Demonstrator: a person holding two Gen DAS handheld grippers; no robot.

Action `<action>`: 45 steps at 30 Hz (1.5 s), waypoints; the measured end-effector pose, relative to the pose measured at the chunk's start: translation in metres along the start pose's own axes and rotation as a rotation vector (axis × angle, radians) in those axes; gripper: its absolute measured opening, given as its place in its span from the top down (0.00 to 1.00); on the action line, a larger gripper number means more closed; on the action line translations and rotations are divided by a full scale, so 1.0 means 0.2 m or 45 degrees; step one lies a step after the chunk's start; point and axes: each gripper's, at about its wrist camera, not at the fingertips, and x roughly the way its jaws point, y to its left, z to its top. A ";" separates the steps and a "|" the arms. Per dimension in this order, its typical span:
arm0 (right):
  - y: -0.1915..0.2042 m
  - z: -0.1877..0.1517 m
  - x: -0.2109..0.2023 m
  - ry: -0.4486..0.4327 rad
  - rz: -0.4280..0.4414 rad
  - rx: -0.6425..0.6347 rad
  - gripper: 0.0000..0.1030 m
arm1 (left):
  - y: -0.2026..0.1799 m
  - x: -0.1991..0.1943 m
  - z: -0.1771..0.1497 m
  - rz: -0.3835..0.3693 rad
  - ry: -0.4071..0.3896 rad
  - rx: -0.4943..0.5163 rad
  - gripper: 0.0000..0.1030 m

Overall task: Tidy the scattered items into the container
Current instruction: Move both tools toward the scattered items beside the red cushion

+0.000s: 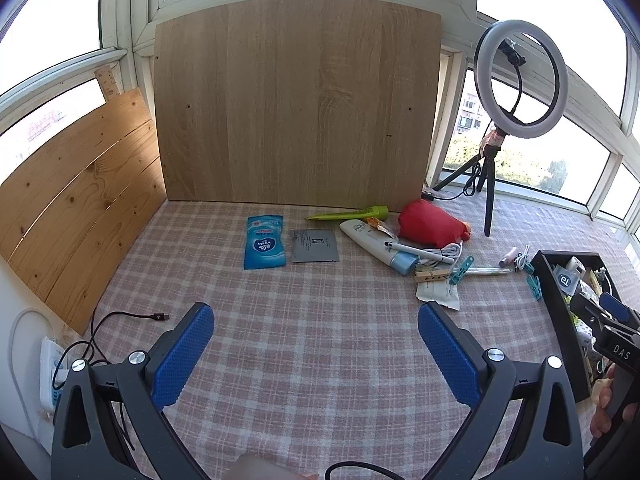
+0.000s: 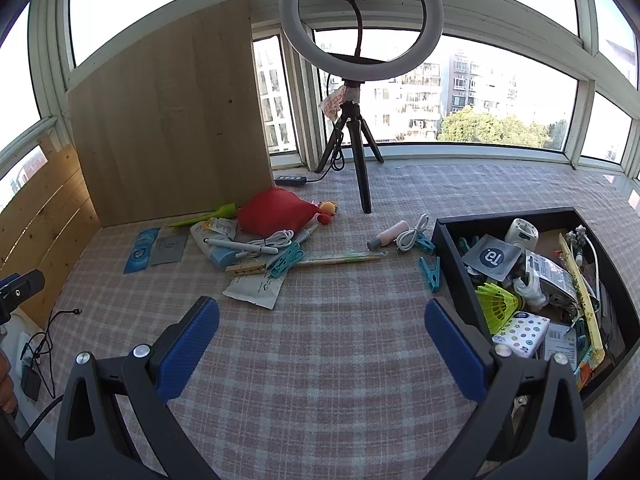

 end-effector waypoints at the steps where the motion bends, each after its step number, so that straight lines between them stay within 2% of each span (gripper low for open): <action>1: 0.01 0.00 0.00 0.005 0.000 -0.002 0.00 | 0.01 0.01 -0.01 0.002 0.006 -0.003 0.01; 10: -0.02 -0.01 0.01 -0.014 0.053 0.026 0.00 | 0.13 0.09 -0.05 0.021 0.056 -0.027 0.01; 18: -0.02 -0.02 0.03 -0.018 0.012 0.003 0.00 | 0.20 0.16 -0.10 0.029 0.112 -0.029 0.01; 22: -0.02 -0.03 0.04 -0.009 0.000 -0.007 0.00 | 0.20 0.24 -0.15 0.030 0.189 -0.023 0.01; 27: -0.01 -0.05 0.07 0.025 0.039 -0.019 0.00 | 0.21 0.29 -0.20 0.007 0.238 -0.037 0.01; 36: -0.01 -0.09 0.15 0.081 0.093 -0.006 0.00 | 0.25 0.39 -0.31 0.068 0.368 -0.062 0.01; 38: 0.00 -0.10 0.17 0.095 0.099 -0.015 0.00 | 0.26 0.39 -0.37 0.054 0.419 -0.124 0.01; 45: 0.00 -0.12 0.21 0.133 0.102 -0.012 0.00 | 0.21 0.25 -0.56 0.051 0.433 -0.207 0.01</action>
